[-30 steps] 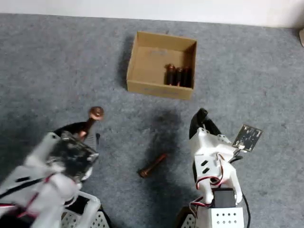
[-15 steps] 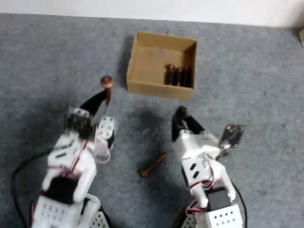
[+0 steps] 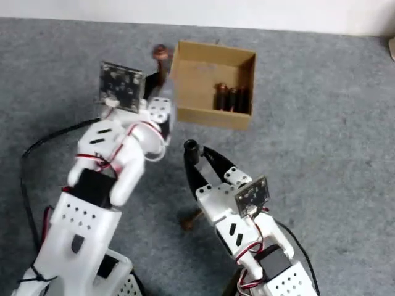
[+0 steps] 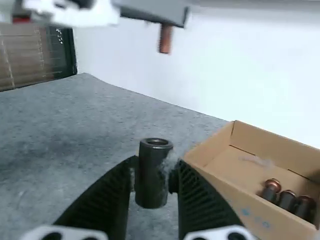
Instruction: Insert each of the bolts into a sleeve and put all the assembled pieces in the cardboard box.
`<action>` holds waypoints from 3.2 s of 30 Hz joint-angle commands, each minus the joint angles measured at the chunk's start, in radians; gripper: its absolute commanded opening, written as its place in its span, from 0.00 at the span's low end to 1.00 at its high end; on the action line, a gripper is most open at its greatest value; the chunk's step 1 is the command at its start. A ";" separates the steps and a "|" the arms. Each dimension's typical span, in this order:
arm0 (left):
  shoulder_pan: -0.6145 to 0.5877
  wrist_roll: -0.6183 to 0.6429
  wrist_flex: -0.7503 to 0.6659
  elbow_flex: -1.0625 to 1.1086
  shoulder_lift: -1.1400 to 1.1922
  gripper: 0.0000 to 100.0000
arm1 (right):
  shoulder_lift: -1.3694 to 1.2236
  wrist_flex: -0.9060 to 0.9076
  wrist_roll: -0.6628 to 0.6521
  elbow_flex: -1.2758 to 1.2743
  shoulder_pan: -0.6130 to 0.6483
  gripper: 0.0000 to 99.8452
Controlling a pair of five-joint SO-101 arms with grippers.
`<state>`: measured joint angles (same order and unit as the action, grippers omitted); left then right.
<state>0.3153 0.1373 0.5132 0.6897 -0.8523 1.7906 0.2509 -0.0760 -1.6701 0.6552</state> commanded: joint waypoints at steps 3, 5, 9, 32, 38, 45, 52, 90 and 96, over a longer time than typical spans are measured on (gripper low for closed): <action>0.101 0.011 -0.029 0.094 -0.140 0.00 | 0.002 -0.033 -0.015 -0.143 -0.048 0.00; 0.140 0.011 -0.029 0.163 -0.211 0.00 | 0.002 -0.033 -0.015 -0.143 -0.056 0.00; 0.170 0.012 -0.044 0.274 -0.328 0.00 | 0.007 0.021 -0.014 -0.143 -0.058 0.00; 0.242 0.273 -0.140 0.475 -0.254 0.00 | 0.010 0.038 0.066 -0.145 -0.124 0.00; 0.239 0.269 -0.051 0.496 -0.254 0.00 | 0.001 0.039 0.068 -0.145 -0.120 0.00; 0.263 0.158 -0.046 0.496 -0.254 0.23 | 0.001 0.041 0.068 -0.145 -0.122 0.00; 0.255 0.224 -0.014 0.493 -0.254 0.48 | 0.010 0.071 0.068 -0.145 -0.120 0.00; -0.292 0.288 -0.006 0.478 -0.275 0.29 | -0.120 0.585 0.068 0.242 -0.061 0.07; -0.381 0.290 -0.002 0.400 -0.142 0.29 | -0.533 0.429 0.068 0.325 -0.021 0.20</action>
<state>-0.0299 0.4181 0.5086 1.1623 -1.0288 1.4469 0.7541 -0.0161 -1.4477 0.6091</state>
